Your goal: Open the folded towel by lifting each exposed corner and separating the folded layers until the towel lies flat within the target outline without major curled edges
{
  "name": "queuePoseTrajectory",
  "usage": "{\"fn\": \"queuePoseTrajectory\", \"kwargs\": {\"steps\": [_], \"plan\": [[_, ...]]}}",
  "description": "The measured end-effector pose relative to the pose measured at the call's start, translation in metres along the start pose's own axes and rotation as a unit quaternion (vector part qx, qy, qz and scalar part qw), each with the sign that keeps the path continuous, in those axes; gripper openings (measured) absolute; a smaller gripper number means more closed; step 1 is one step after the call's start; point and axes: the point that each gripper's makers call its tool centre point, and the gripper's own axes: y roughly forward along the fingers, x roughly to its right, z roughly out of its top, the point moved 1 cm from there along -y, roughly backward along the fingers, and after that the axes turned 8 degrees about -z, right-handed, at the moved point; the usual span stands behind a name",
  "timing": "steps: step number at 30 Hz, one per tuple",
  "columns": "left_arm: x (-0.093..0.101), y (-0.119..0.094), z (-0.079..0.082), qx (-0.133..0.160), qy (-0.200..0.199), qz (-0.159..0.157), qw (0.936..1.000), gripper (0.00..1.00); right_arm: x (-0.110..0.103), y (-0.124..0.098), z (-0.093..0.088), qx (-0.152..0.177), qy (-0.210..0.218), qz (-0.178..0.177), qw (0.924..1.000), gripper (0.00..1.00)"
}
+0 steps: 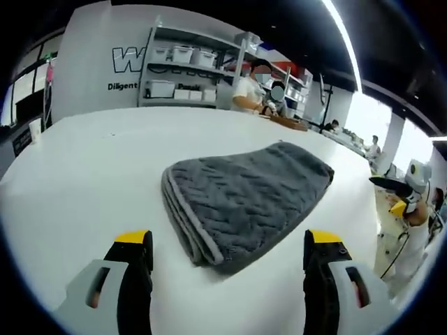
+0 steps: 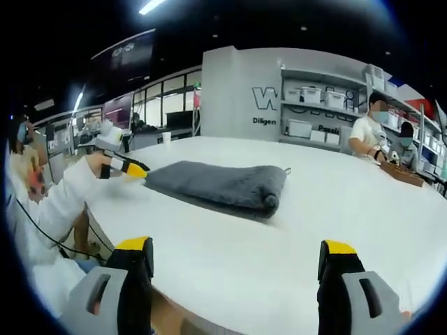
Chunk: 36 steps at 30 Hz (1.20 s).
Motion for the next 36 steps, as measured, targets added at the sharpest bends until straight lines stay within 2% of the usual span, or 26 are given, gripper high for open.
{"fn": "queuePoseTrajectory", "kwargs": {"steps": [4,7,15,20,30,33,36], "plan": [[-0.003,0.005,0.000,0.002,-0.003,0.005,1.0000,0.83,0.002,-0.001,-0.001,0.003,0.001,-0.003,1.0000,0.99],[-0.003,0.008,0.000,0.003,-0.008,0.000,1.0000,0.77,0.004,0.000,-0.003,0.001,0.005,-0.003,1.0000,0.99],[-0.006,0.013,0.006,0.017,-0.038,-0.008,0.9991,0.58,0.004,-0.001,0.000,0.006,0.005,-0.005,1.0000,0.99],[-0.013,0.010,0.005,0.013,-0.041,0.005,0.9991,0.43,0.004,0.000,0.002,0.005,0.001,-0.005,1.0000,0.99],[-0.021,0.010,0.003,0.010,-0.057,0.023,0.9981,0.28,0.001,0.001,0.017,0.008,-0.018,-0.001,0.9998,0.99],[-0.020,0.011,0.001,0.005,-0.071,0.014,0.9974,0.22,0.002,-0.001,0.025,0.013,-0.017,0.004,0.9998,0.99],[-0.021,0.014,0.002,-0.001,-0.078,0.007,0.9969,0.17,0.006,-0.004,0.032,0.015,-0.025,-0.005,0.9996,0.99]]}}
